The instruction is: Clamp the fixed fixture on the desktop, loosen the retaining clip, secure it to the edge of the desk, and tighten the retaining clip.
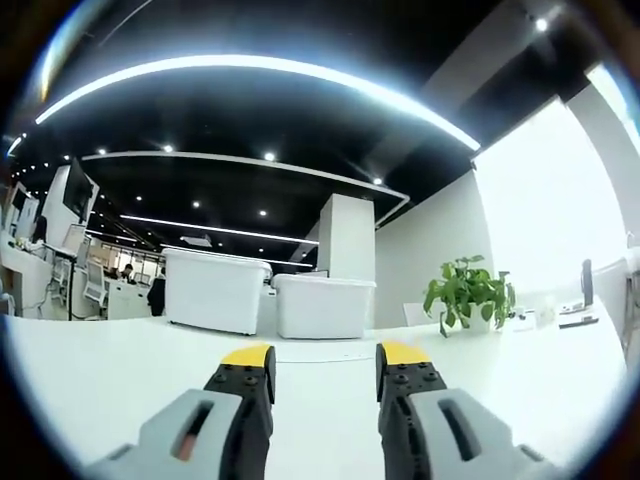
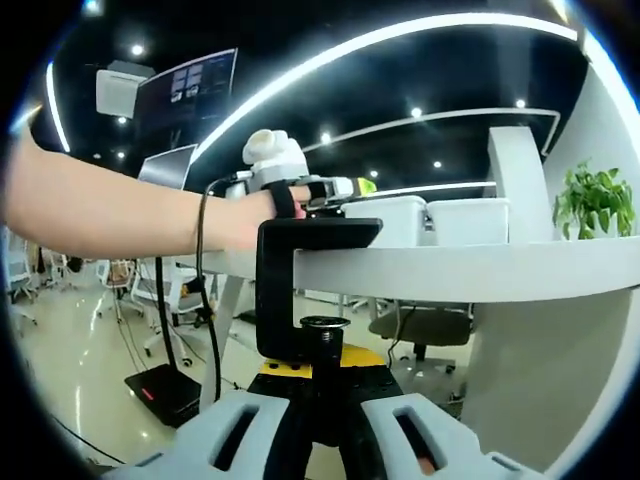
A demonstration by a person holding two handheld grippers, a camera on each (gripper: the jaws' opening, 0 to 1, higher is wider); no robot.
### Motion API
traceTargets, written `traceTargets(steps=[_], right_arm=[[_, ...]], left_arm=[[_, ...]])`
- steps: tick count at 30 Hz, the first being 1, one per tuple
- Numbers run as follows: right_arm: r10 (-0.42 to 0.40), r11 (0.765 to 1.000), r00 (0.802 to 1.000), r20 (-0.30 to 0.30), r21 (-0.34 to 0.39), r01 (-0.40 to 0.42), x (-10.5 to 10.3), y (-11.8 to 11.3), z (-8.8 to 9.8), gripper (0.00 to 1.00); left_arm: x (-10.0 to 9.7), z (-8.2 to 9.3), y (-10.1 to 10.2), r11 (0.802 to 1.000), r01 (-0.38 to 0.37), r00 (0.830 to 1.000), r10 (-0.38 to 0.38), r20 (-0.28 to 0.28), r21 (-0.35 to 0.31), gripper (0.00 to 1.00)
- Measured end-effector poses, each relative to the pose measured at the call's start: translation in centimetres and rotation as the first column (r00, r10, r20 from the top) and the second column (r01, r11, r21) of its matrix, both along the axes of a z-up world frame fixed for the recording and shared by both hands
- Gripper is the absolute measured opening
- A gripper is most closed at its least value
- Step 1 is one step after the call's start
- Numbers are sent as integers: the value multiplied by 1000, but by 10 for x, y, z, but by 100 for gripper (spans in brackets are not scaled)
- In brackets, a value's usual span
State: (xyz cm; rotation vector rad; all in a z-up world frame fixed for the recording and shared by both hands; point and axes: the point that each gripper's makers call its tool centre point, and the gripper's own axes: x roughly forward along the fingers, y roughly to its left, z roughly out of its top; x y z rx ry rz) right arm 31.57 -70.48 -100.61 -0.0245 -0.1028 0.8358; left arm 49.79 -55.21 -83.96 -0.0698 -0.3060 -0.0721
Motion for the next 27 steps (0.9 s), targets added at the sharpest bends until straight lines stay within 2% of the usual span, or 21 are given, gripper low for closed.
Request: traceTargets(steps=[27], right_arm=[[-3, 999, 1000, -13, -48, 2, 21, 0, -3, 3]], left_arm=[[-1, 2, 2, 1000, 5, 1000, -5, 12, -16, 40]])
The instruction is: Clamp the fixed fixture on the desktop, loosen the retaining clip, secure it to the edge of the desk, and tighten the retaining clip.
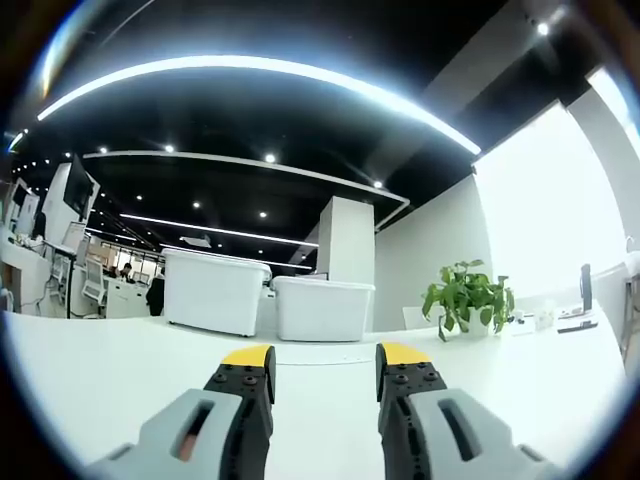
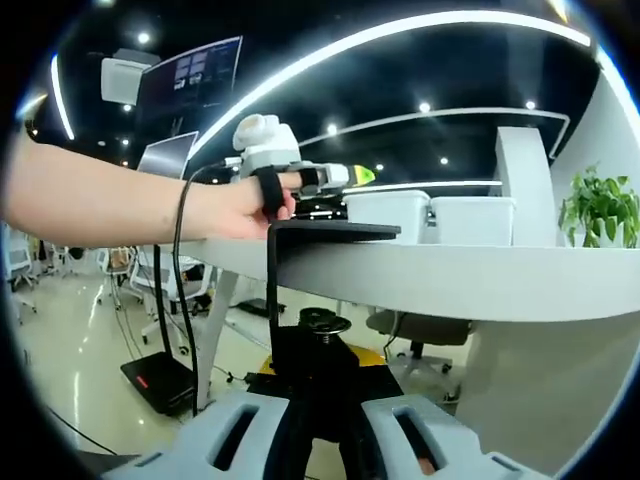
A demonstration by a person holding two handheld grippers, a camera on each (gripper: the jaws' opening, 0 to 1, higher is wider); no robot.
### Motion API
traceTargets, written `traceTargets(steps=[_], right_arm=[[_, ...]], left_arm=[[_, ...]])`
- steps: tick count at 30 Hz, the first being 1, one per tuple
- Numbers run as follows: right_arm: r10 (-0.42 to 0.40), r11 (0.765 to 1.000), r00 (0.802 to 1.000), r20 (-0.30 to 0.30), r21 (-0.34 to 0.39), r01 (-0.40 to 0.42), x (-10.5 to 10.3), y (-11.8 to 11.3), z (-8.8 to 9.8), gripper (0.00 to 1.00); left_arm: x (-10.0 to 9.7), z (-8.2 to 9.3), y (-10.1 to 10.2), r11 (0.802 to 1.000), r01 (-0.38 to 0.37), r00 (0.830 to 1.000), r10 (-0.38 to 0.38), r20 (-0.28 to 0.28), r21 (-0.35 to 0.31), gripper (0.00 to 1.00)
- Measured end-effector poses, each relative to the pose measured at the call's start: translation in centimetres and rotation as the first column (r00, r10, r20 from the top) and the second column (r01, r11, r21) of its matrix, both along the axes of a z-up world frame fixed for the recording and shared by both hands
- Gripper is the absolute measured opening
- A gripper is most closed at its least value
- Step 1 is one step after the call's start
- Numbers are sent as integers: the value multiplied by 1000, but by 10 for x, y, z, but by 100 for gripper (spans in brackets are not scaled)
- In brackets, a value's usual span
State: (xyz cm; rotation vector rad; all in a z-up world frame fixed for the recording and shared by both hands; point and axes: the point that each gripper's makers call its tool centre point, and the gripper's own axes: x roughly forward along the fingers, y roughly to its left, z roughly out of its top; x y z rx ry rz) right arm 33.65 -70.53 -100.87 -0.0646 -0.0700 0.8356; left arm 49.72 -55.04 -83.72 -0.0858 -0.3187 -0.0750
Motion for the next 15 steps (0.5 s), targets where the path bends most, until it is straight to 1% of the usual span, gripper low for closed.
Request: traceTargets(steps=[8, 15], right_arm=[[-5, 1000, 1000, 5, -17, 5, 7, -2, 0, 4], [-5, 1000, 1000, -5, -20, 5, 11, -1, -1, 4]], left_arm=[[-1, 1, 1, 1000, -1, 1000, 1, 4, -7, 40], [-2, 1, 0, 1000, 0, 1000, 0, 5, -9, 40]])
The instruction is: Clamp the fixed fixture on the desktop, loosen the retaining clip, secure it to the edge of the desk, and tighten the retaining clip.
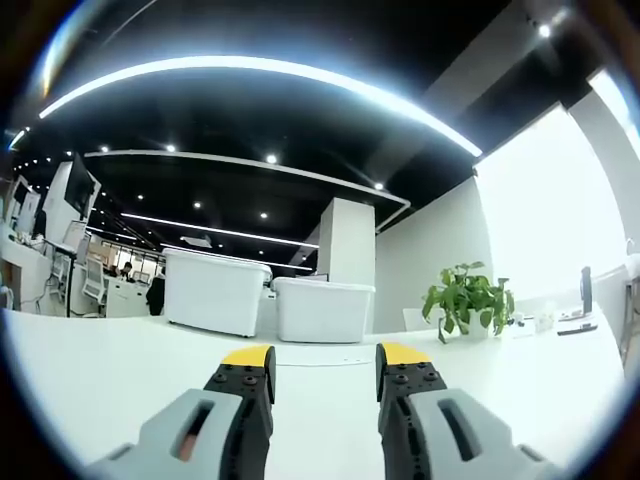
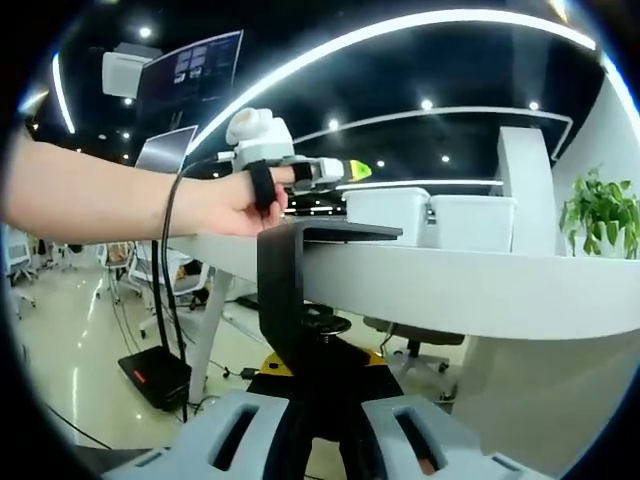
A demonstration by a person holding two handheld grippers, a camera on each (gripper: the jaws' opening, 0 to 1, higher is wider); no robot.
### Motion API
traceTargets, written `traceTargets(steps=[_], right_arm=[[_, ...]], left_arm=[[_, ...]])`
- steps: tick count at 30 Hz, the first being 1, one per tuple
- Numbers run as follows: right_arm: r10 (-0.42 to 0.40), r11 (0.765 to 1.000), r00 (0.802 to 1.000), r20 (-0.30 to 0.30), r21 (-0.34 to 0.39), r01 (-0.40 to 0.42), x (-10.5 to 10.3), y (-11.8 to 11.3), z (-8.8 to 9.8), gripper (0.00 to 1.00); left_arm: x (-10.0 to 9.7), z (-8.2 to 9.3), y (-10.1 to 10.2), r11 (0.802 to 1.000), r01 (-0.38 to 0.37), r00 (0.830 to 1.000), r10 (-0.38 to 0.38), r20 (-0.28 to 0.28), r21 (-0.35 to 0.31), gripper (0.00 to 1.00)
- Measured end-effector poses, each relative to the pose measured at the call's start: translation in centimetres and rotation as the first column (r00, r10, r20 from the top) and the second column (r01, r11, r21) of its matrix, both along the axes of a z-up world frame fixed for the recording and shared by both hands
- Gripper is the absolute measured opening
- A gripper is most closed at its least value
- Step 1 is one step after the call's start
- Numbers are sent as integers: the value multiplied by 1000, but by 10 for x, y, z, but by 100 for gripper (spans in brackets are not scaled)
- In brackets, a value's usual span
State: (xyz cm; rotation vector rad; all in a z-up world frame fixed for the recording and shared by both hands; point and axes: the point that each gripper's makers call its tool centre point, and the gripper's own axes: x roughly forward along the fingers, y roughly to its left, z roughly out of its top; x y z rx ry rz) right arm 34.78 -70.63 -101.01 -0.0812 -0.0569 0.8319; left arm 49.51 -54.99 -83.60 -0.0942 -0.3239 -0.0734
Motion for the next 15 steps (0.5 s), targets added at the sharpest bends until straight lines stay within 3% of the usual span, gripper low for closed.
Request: traceTargets(steps=[15], right_arm=[[-4, 1000, 1000, -27, 6, 4, 11, 1, 0, 4]], left_arm=[[1, -1, 0, 1000, -6, 1000, 6, -5, 12, 40]])
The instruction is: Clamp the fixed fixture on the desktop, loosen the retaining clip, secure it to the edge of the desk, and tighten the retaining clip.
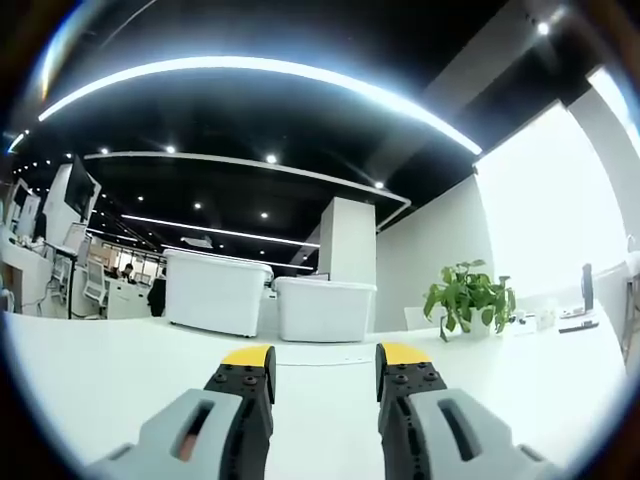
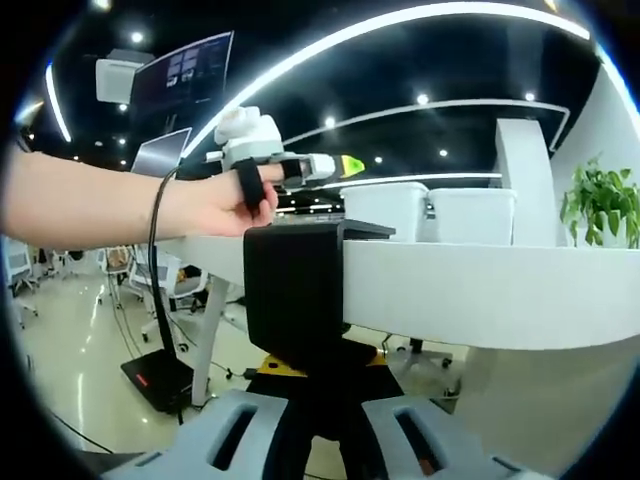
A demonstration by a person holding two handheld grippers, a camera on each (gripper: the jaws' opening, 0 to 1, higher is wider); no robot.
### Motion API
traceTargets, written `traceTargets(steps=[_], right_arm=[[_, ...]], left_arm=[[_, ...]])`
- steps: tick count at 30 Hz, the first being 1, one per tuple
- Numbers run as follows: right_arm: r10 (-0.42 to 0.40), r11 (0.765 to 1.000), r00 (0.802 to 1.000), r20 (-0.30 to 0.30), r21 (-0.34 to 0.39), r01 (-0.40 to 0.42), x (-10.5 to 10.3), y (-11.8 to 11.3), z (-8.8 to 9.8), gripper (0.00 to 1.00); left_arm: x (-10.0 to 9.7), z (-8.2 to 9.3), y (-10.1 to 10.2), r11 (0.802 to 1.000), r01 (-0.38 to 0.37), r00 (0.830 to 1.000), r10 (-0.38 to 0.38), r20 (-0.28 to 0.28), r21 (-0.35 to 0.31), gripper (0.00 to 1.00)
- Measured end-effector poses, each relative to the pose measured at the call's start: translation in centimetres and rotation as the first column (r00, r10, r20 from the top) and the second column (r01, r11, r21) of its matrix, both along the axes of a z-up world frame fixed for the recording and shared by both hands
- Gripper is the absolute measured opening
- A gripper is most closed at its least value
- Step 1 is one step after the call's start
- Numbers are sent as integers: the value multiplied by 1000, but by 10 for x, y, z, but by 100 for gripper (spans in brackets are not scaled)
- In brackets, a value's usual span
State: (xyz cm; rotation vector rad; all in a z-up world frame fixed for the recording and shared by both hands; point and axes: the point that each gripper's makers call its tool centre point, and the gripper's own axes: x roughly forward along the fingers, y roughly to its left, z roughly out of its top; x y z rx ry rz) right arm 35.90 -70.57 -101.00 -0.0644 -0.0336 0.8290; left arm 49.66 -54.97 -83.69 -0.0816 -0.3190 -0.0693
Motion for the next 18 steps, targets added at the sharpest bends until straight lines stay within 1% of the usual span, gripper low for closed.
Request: traceTargets(steps=[7, 11, 13, 14, 18], right_arm=[[-12, 1000, 1000, 0, 6, 12, -1, -1, 0, 4], [-12, 1000, 1000, -16, 27, 13, -2, 0, -1, 5], [-21, 1000, 1000, 0, 21, 21, 0, -1, -1, 6], [-32, 999, 999, 15, 12, 32, 1, -2, -1, 8], [-40, 999, 999, 8, 6, 40, 0, -3, -1, 10]], left_arm=[[-1, 0, 0, 1000, -2, 1000, 2, 2, 2, 40], [-1, 0, -1, 1000, 5, 1000, -5, 3, 1, 40], [-1, 0, -3, 1000, 13, 1000, -13, 2, -1, 40], [-1, 0, -4, 1000, 16, 1000, -16, 2, 0, 40], [-1, 0, -7, 1000, 27, 1000, -27, 1, 3, 39]])
